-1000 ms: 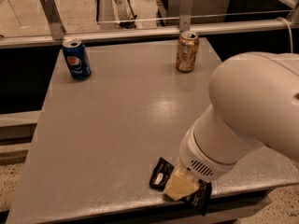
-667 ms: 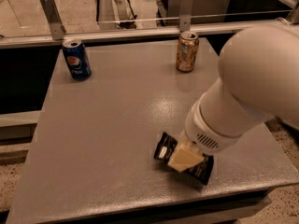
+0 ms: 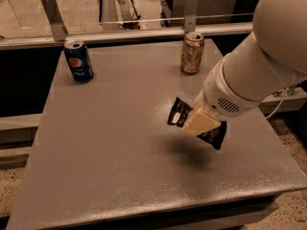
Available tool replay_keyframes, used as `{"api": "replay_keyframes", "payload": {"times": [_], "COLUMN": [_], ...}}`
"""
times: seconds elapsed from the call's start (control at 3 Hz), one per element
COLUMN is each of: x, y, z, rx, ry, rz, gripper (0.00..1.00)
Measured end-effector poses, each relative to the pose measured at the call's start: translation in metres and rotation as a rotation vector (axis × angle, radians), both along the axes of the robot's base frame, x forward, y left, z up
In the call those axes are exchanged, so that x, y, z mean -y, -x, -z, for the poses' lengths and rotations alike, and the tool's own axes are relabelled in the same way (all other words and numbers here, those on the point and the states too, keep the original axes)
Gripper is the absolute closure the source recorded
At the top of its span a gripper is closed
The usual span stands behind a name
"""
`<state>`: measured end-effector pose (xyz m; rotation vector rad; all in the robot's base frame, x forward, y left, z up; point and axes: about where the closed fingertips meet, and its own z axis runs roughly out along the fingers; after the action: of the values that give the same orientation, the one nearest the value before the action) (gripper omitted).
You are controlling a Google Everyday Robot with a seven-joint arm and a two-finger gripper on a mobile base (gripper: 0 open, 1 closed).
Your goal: Move rxbar chocolate near pepsi can
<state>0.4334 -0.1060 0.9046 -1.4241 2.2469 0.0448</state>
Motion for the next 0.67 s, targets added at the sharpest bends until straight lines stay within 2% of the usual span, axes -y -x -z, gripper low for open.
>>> {"api": "replay_keyframes", "payload": {"times": [0.33, 0.67], "x": [-0.005, -0.028], "y": [-0.006, -0.047], "z": [-0.003, -0.008], "rx": [0.022, 0.081], "ry": [-0.013, -0.059], "rz": [0.001, -0.009], "gripper": [1.00, 1.00]}}
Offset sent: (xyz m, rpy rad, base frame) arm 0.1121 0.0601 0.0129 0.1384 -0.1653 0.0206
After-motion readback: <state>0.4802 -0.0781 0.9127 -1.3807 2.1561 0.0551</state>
